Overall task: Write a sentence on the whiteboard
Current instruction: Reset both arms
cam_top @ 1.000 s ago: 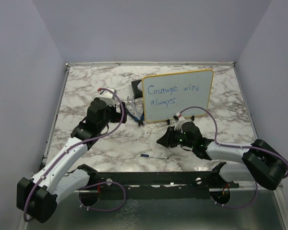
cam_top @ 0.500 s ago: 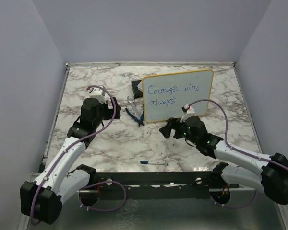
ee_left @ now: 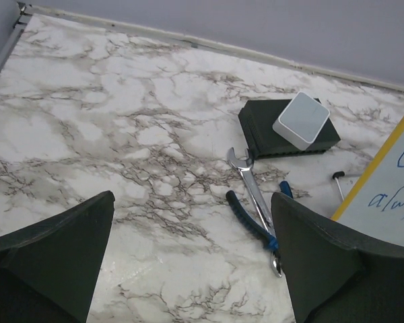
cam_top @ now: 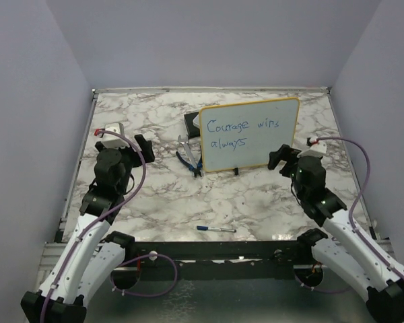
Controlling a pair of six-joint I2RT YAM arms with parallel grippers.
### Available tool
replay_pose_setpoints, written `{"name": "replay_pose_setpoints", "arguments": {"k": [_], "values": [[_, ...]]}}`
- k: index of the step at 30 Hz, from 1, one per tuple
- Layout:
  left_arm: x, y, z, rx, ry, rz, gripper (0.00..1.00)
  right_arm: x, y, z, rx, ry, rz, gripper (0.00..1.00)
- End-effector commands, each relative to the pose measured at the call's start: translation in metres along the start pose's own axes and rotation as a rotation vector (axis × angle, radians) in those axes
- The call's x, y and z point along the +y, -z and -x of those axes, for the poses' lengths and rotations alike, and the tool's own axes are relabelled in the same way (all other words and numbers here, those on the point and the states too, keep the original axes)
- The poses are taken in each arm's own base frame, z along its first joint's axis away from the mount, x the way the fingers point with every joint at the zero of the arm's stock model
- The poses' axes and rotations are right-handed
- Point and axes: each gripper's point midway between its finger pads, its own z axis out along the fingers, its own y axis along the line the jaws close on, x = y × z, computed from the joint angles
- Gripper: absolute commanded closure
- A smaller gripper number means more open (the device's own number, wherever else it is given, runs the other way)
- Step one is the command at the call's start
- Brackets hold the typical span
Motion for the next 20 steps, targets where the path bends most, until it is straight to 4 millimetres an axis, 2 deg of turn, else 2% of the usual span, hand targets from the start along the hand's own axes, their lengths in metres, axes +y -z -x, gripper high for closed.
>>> {"name": "replay_pose_setpoints", "arguments": {"k": [1,3,5,9,20], "values": [[0.019,0.008,0.03,-0.094,-0.019,0.106,0.01,-0.037,0.028,0.07,-0.284,0.072,-0.174,0.02],[0.028,0.011,0.04,-0.121,-0.026,0.163,0.01,-0.04,0.04,0.091,-0.379,0.078,-0.178,0.03],[0.035,0.013,0.044,-0.134,-0.033,0.203,0.01,-0.039,0.047,0.098,-0.434,0.085,-0.16,0.04],[0.04,0.016,0.036,-0.123,-0.035,0.217,0.01,-0.046,0.046,0.092,-0.43,0.089,-0.186,0.04],[0.036,0.016,0.031,-0.103,-0.039,0.189,0.01,-0.046,0.046,0.093,-0.411,0.08,-0.191,0.04]]}}
